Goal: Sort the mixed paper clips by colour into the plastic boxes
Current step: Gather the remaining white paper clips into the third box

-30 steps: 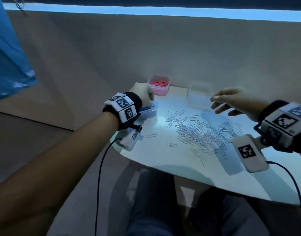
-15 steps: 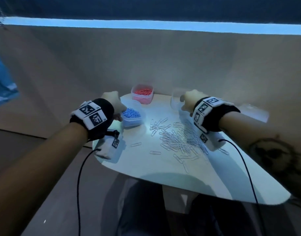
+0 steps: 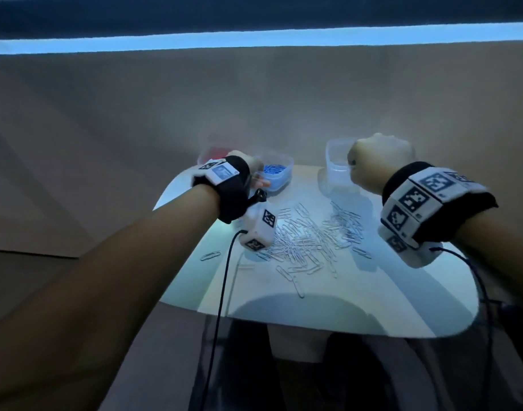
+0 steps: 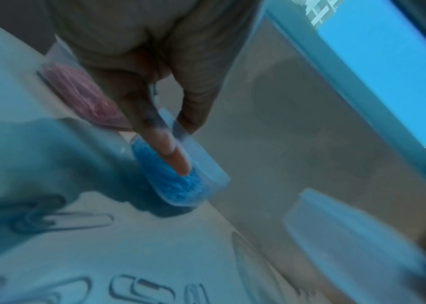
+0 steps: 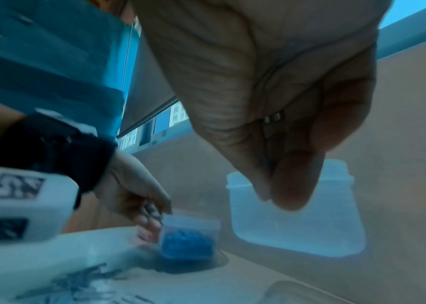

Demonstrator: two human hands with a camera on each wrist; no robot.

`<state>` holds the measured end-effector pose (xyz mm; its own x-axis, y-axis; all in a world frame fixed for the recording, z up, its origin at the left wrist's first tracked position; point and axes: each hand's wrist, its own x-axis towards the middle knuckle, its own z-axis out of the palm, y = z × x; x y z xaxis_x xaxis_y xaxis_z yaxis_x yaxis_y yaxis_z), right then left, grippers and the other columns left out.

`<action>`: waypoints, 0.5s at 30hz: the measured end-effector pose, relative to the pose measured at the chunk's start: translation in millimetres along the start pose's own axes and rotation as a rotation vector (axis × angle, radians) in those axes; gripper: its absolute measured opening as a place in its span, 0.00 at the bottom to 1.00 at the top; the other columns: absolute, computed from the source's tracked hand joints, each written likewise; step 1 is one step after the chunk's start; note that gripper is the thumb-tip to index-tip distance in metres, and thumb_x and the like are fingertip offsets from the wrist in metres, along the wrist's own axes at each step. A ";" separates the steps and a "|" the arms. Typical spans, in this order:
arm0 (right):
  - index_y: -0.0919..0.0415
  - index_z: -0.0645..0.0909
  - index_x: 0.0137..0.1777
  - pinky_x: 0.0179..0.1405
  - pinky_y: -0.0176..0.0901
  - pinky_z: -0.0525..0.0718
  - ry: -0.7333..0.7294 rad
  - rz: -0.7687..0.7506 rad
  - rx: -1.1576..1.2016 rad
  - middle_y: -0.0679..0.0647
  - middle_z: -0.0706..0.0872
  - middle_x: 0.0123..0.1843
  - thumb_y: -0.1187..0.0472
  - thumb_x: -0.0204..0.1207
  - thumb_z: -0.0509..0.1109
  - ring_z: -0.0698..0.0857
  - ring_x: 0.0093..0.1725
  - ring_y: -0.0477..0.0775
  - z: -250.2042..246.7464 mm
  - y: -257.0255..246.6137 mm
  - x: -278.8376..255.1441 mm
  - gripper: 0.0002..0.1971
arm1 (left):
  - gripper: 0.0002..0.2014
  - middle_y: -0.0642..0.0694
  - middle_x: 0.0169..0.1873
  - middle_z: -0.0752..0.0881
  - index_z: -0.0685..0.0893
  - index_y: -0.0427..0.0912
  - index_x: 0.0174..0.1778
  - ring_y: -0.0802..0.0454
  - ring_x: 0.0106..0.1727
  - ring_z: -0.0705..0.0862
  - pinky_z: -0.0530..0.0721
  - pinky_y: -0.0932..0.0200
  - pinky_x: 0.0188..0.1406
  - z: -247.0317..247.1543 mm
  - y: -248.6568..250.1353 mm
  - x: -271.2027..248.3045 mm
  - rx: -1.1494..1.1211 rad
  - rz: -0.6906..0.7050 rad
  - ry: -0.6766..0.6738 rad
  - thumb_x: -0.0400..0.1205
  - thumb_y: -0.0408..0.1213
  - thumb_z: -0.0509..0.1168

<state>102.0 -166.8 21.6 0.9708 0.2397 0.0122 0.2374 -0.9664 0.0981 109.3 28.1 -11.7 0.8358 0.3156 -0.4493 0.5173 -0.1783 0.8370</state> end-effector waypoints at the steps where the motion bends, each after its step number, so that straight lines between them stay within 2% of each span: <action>1: 0.61 0.80 0.38 0.33 0.36 0.71 -0.002 0.004 0.025 0.56 0.78 0.32 0.69 0.72 0.61 0.78 0.35 0.60 -0.7 5.1 -2.7 0.07 | 0.14 0.36 0.25 0.78 0.69 0.31 0.31 0.54 0.07 0.76 0.75 0.67 0.11 3.4 -2.2 4.7 -0.019 -0.003 0.009 0.84 0.26 0.58; 3: 0.61 0.82 0.35 0.29 0.32 0.71 -0.045 -0.006 0.094 0.53 0.83 0.28 0.69 0.72 0.61 0.83 0.33 0.58 -1.4 14.5 -6.8 0.10 | 0.15 0.37 0.14 0.80 0.70 0.31 0.31 0.53 0.08 0.77 0.74 0.69 0.12 4.7 -5.2 11.6 -0.058 -0.031 0.033 0.84 0.30 0.58; 5: 0.61 0.80 0.28 0.32 0.36 0.79 -0.110 -0.015 0.166 0.50 0.84 0.23 0.69 0.71 0.62 0.85 0.28 0.52 -0.7 22.9 -8.8 0.12 | 0.15 0.40 0.10 0.79 0.71 0.32 0.32 0.50 0.12 0.79 0.75 0.70 0.14 6.0 -8.8 17.5 -0.105 -0.043 0.066 0.85 0.32 0.58; 6: 0.60 0.79 0.25 0.36 0.39 0.83 -0.128 -0.014 0.189 0.50 0.84 0.21 0.69 0.71 0.63 0.85 0.26 0.50 -0.4 26.6 -8.9 0.13 | 0.15 0.40 0.11 0.80 0.72 0.32 0.33 0.50 0.15 0.80 0.77 0.69 0.14 7.4 -8.6 16.4 -0.123 -0.055 0.066 0.86 0.33 0.58; 8: 0.59 0.78 0.24 0.42 0.45 0.88 -0.118 -0.017 0.219 0.50 0.85 0.21 0.68 0.71 0.64 0.85 0.26 0.49 0.4 31.4 -8.8 0.15 | 0.13 0.40 0.17 0.84 0.74 0.29 0.41 0.52 0.13 0.80 0.75 0.68 0.10 11.7 -6.6 9.0 -0.125 -0.051 0.029 0.87 0.36 0.57; 9: 0.59 0.78 0.24 0.43 0.46 0.88 -0.101 -0.022 0.233 0.50 0.85 0.21 0.68 0.72 0.64 0.85 0.26 0.48 0.6 31.8 -8.7 0.15 | 0.13 0.36 0.25 0.87 0.74 0.27 0.49 0.54 0.11 0.80 0.75 0.67 0.09 12.0 -5.5 5.9 -0.117 -0.034 0.011 0.87 0.38 0.57; 11: 0.58 0.79 0.26 0.43 0.47 0.88 -0.063 -0.030 0.246 0.50 0.86 0.24 0.67 0.72 0.64 0.87 0.27 0.49 1.4 27.6 -7.9 0.14 | 0.21 0.29 0.44 0.88 0.68 0.25 0.66 0.54 0.12 0.81 0.80 0.67 0.14 6.9 -4.1 -0.3 -0.085 0.003 0.007 0.87 0.42 0.55; 12: 0.59 0.80 0.28 0.43 0.46 0.88 -0.050 -0.037 0.241 0.51 0.87 0.26 0.67 0.73 0.64 0.88 0.29 0.51 1.7 23.1 -7.4 0.12 | 0.23 0.29 0.45 0.87 0.67 0.25 0.68 0.54 0.14 0.83 0.81 0.67 0.16 1.3 -3.4 -4.1 -0.057 0.021 0.007 0.87 0.43 0.54; 13: 0.60 0.81 0.31 0.43 0.45 0.88 -0.044 -0.047 0.230 0.53 0.88 0.29 0.66 0.73 0.64 0.89 0.32 0.53 2.0 17.1 -6.5 0.11 | 0.23 0.32 0.41 0.87 0.68 0.26 0.68 0.55 0.16 0.84 0.82 0.67 0.17 -5.3 -4.2 -8.2 -0.020 0.044 0.008 0.88 0.44 0.53; 15: 0.63 0.81 0.36 0.40 0.40 0.83 -0.056 -0.072 0.179 0.55 0.86 0.34 0.67 0.74 0.62 0.88 0.38 0.58 3.3 0.7 -3.2 0.08 | 0.18 0.38 0.34 0.85 0.72 0.32 0.64 0.58 0.17 0.83 0.81 0.69 0.16 -22.0 -7.9 -20.4 0.048 0.096 0.002 0.88 0.44 0.53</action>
<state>99.1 -168.6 18.3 0.9505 0.3077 -0.0441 0.3036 -0.9493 -0.0818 84.1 43.5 -2.4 0.8814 0.2967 -0.3675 0.4435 -0.2524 0.8600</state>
